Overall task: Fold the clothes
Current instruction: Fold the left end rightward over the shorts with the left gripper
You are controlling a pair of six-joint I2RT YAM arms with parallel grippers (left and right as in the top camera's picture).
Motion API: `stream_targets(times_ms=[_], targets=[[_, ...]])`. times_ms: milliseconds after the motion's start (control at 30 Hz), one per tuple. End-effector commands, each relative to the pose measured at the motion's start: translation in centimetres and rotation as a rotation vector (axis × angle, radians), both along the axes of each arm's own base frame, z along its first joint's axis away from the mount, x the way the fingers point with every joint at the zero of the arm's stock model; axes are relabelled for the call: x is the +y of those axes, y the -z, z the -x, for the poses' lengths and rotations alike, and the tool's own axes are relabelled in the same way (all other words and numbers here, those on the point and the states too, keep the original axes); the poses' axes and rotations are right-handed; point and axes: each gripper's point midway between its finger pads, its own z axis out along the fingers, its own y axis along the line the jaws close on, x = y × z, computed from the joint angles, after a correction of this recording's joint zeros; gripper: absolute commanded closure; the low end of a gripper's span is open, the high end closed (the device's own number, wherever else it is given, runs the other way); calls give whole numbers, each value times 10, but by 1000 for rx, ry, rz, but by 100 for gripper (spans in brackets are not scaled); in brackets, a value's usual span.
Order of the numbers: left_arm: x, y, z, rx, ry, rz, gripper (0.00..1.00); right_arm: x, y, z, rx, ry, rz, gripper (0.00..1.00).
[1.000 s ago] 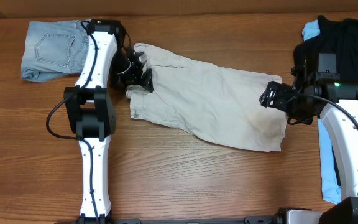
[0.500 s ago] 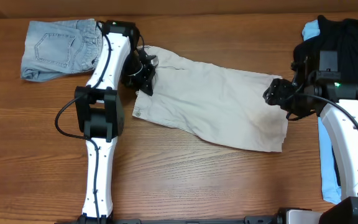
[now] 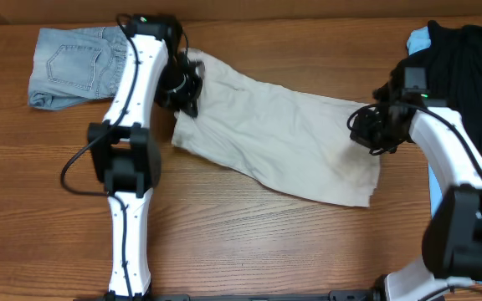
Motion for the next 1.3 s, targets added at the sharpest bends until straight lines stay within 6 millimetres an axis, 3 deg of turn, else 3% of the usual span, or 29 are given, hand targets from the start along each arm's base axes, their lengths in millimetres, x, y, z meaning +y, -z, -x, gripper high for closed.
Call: stream_targets(times_ms=[0,133,200,433,733,933,1100,1267], targets=[[14,-85,-4,-210,-53,-45,96,8,27,4,71,-13,-35,96],[28,-121,4,-289,-86,-114,96,20,39,6,100,-45,-35,96],[30,-127,5,-309,-87,-121,96,27,39,6,97,-65,-34,96],[38,-127,7,-307,-84,-175,96,55,44,-1,51,-106,-32,96],[26,-128,9,-305,-88,-171,96,57,74,-4,28,-88,-33,96],[2,-129,7,-311,-177,-155,96,56,96,8,78,-86,-32,96],[-36,-126,8,-325,-182,-134,96,56,100,11,95,-79,-33,96],[-84,-109,10,-320,-166,-122,96,56,100,12,95,-79,-37,96]])
